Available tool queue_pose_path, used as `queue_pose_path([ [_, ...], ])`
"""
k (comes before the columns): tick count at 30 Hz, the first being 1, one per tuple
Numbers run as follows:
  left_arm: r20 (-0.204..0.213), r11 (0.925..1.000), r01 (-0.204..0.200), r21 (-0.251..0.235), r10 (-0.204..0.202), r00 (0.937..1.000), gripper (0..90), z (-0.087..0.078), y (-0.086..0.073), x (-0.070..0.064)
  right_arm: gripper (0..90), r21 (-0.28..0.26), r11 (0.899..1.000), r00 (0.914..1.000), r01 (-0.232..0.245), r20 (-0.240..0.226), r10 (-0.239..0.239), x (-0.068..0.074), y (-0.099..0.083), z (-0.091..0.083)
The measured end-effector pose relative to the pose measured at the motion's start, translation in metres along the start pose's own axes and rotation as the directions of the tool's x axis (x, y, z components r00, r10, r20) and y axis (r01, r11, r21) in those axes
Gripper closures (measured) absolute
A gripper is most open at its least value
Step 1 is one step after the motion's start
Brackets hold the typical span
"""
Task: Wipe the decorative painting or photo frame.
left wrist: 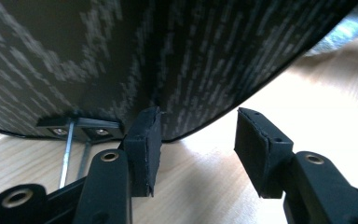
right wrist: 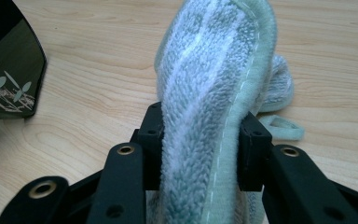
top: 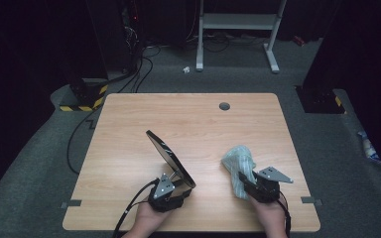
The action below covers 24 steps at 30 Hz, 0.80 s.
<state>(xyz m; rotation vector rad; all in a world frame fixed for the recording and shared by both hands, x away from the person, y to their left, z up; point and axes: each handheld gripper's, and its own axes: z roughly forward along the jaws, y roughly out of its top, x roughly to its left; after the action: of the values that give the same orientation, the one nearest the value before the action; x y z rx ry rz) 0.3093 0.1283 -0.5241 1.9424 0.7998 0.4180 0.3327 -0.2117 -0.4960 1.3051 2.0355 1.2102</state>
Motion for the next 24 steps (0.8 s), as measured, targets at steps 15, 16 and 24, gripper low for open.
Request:
queue_pose_path([
  [15, -0.138, 0.9943, 0.106, -0.015, -0.107, 0.9847, 51.4, -0.04, -0.014, 0.04, 61.0, -0.014, 0.999, 0.998, 0.034, -0.053, -0.035, 0.01, 0.016, 0.018],
  [16, -0.137, 0.9933, 0.115, -0.006, -0.115, 0.9839, 51.4, -0.042, -0.015, 0.043, 61.0, -0.013, 0.999, 0.9977, 0.037, -0.057, -0.038, 0.011, 0.017, 0.019],
  [24, -0.127, 0.9905, 0.105, 0.089, -0.093, 0.9875, 62.4, -0.035, -0.019, 0.045, 60.9, -0.013, 0.998, 0.9955, 0.057, -0.076, -0.058, 0.019, 0.021, 0.027],
])
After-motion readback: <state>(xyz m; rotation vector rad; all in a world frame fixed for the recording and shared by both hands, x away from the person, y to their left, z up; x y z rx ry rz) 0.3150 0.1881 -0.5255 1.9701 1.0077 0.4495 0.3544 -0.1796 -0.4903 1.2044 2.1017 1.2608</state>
